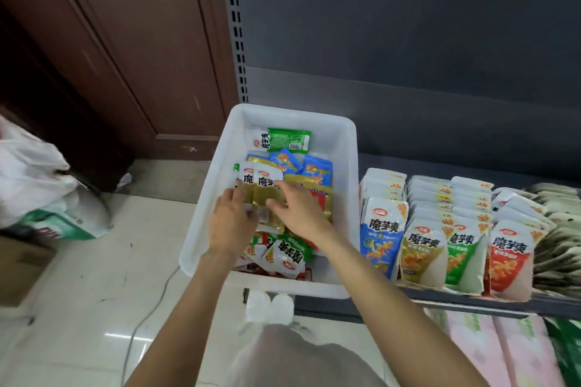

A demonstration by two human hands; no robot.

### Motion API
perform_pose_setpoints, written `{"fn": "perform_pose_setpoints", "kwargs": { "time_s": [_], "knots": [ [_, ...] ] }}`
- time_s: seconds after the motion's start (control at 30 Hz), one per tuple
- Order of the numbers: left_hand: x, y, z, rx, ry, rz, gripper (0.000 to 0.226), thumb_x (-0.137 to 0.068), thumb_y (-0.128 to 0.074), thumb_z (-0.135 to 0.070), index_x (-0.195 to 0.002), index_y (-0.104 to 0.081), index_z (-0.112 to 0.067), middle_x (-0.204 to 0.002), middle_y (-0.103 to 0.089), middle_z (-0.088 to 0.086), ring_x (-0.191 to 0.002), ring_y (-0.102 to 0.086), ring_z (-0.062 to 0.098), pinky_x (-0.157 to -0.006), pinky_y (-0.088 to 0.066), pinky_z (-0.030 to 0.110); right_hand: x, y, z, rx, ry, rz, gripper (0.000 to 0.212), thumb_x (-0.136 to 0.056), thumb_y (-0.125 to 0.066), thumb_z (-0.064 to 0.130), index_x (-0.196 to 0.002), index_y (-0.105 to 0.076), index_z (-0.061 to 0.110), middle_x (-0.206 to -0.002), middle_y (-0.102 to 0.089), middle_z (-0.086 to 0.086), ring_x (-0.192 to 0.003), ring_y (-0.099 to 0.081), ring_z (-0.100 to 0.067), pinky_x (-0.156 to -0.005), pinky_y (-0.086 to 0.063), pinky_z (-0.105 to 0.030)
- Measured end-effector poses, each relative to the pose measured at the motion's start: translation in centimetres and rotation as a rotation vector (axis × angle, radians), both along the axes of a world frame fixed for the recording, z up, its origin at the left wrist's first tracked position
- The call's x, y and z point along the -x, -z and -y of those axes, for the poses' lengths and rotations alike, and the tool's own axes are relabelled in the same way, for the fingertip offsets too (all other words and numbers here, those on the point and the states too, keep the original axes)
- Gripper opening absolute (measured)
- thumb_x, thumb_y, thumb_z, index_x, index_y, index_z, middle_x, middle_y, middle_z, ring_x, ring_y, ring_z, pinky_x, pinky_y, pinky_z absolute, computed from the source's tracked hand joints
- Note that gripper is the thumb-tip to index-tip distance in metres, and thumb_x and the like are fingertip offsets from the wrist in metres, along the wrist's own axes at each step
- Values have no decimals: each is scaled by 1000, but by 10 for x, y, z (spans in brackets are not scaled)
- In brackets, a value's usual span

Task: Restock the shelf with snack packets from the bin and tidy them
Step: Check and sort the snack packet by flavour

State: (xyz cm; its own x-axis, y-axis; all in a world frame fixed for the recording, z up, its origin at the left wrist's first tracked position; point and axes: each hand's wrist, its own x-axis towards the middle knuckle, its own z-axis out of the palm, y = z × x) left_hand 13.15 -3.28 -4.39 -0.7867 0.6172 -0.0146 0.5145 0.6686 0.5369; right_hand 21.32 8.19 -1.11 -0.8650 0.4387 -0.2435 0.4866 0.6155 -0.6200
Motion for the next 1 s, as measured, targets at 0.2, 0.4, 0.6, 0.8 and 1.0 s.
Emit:
{"fn": "perform_pose_setpoints", "kwargs": {
  "time_s": [0.2,0.4,0.6,0.8,1.0],
  "knots": [
    [7,4,3,158,61,56,55,-85,-61,-16,-137,-42,-15,-131,-44,9,-118,-42,27,-100,-35,32,52,26,6,-324,81,288,75,-87,-51,59,-136,-37,5,-124,-51,-19,-108,-55,-31,-78,-49,-35],
    [5,-12,9,33,10,156,53,-90,-47,-54,-130,-50,-19,-117,-55,5,-110,-51,22,-89,-43,31,47,-3,-8,-161,167,131,28,-89,-56,11,-116,-55,6,-82,-59,-1,-64,-53,-13,-49,-39,-22],
    [-23,-59,12,-638,-77,783,40,-87,-62,-28,-126,-56,-19,-113,-66,-3,-102,-64,11,-83,-54,26,-25,-47,-22,754,474,-424,29,-90,-56,-3,-108,-59,19,-98,-71,-1,-86,-69,-15,-69,-55,-27],
    [-48,-78,-3,-732,160,748,30,-81,-67,-1,-107,-66,-16,-95,-72,4,-86,-69,23,-70,-58,33,-77,-66,-20,817,565,-559,33,-89,-58,1,-119,-55,14,-96,-71,-6,-84,-68,-15,-69,-53,-26],
    [-86,-89,-39,-691,429,489,36,-79,-72,-5,-91,-64,-37,-81,-67,-23,-71,-63,1,-66,-52,17,-150,-103,-40,439,604,-684,16,-87,-64,11,-100,-64,20,-88,-73,0,-85,-67,-11,-76,-51,-19]
  ]
}}
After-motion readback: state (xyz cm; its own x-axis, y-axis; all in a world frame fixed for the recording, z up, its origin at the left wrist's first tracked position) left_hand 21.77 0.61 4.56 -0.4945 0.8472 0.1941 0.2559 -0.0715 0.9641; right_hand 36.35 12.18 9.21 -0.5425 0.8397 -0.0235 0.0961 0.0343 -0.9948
